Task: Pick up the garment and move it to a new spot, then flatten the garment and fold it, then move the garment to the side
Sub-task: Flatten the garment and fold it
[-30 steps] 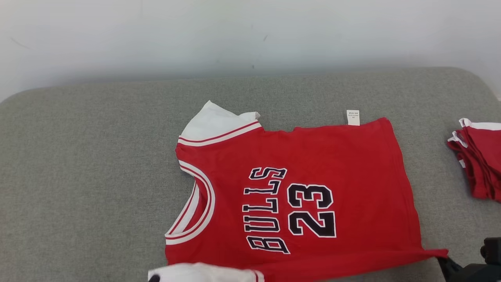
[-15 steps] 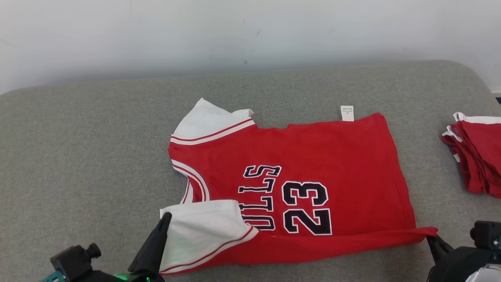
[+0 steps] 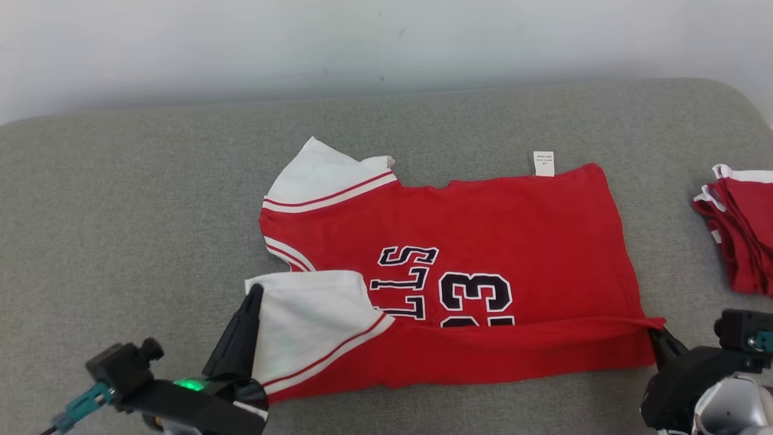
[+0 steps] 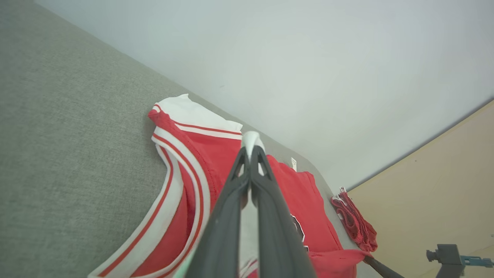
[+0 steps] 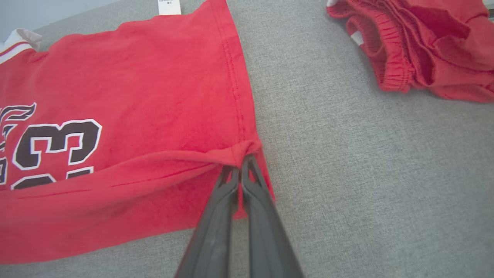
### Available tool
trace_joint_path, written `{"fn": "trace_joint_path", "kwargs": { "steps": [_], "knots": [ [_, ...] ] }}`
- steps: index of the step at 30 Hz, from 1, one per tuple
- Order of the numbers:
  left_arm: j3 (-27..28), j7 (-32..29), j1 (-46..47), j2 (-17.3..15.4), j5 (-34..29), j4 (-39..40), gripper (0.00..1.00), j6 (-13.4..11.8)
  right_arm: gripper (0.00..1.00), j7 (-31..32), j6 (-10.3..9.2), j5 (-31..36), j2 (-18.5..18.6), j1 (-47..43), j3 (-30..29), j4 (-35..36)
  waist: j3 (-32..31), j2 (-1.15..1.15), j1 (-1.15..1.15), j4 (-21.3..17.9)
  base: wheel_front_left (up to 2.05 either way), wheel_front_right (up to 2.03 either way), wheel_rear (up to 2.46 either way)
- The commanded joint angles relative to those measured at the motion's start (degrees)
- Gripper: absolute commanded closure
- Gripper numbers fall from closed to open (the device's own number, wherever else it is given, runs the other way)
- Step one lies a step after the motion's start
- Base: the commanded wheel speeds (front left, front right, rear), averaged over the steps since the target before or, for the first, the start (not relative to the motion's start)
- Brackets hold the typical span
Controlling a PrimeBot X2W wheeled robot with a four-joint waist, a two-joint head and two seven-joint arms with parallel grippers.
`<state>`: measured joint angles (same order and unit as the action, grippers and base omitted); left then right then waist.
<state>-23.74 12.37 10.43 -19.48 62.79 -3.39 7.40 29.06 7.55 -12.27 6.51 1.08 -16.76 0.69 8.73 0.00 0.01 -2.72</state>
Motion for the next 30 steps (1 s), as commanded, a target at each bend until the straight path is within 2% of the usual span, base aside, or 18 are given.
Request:
{"fn": "trace_joint_path", "kwargs": {
  "steps": [1, 11, 18, 19, 20, 21, 23, 27, 28, 30],
  "knots": [
    [-0.57, 0.30, 1.19, 0.26, -0.66, -0.41, 1.00, 0.08, 1.00, -0.54, -0.12, 0.40, -0.03, 0.97, 0.46, -0.55, 0.29, 0.00, -0.01, 0.05, 0.00, 0.00, 0.00],
    [-2.40, 2.27, 5.73, 1.27, -2.23, -4.00, 1.00, 0.11, 1.00, -3.49, -0.13, 2.01, 1.53, 5.03, 1.19, -6.30, 1.37, 0.00, -0.01, 0.03, 0.00, 0.00, 0.00],
    [-3.62, 2.71, 7.55, 1.05, -3.40, -6.20, 1.00, 0.10, 1.00, -4.60, -0.13, 2.86, 1.11, 6.15, 0.34, -9.12, 1.12, 0.00, -0.01, 0.12, 0.00, 0.00, 0.00],
    [-3.91, 2.74, 7.82, 0.99, -3.63, -6.62, 1.00, 0.11, 0.50, -5.08, -0.13, 2.78, 1.06, 6.36, 0.59, -9.30, 1.07, 0.00, -0.01, 0.12, 0.00, 0.00, 0.00],
    [-4.08, 2.67, 8.14, 0.80, -4.41, -7.30, 0.68, 0.10, 0.00, -5.62, -0.13, 2.82, 0.98, 6.67, 0.44, -9.50, 1.04, 0.00, -0.01, 0.12, 0.00, 0.00, 0.00],
    [-4.26, 2.72, 8.49, 0.61, -5.38, -8.07, 0.00, 0.10, 0.00, -6.17, -0.13, 2.81, 0.79, 6.94, 0.17, -9.77, 0.97, 0.00, -0.01, 0.15, 0.00, 0.00, 0.00],
    [-3.75, 2.82, 9.33, 0.60, -7.92, -9.19, 0.00, -0.51, 0.00, -7.08, -0.13, 2.94, 0.62, 7.13, 0.37, -10.08, 0.83, 0.00, -0.01, 0.30, 0.00, 0.00, 0.00],
    [-0.80, 2.80, 9.41, 0.51, -19.37, -9.90, 0.00, -6.00, 0.00, -8.34, -0.13, 2.47, 0.43, 7.02, -1.13, -9.19, 0.41, 0.00, -0.01, 0.89, 0.00, 0.00, 0.00],
    [-0.80, 2.80, 9.41, 0.51, -19.37, -9.90, 0.00, -6.00, 0.00, -8.34, -0.13, 2.47, 0.43, 7.02, -1.13, -9.19, 0.41, 0.00, -0.01, 0.89, 0.00, 0.00, 0.00],
    [0.03, 2.82, 7.45, 0.80, -23.58, -9.42, 0.00, -8.01, 0.00, -8.01, -0.13, 2.63, 0.37, 6.24, -2.40, -7.92, 0.08, 0.00, -0.01, 1.16, 0.00, 0.00, 0.00]
  ]
}}
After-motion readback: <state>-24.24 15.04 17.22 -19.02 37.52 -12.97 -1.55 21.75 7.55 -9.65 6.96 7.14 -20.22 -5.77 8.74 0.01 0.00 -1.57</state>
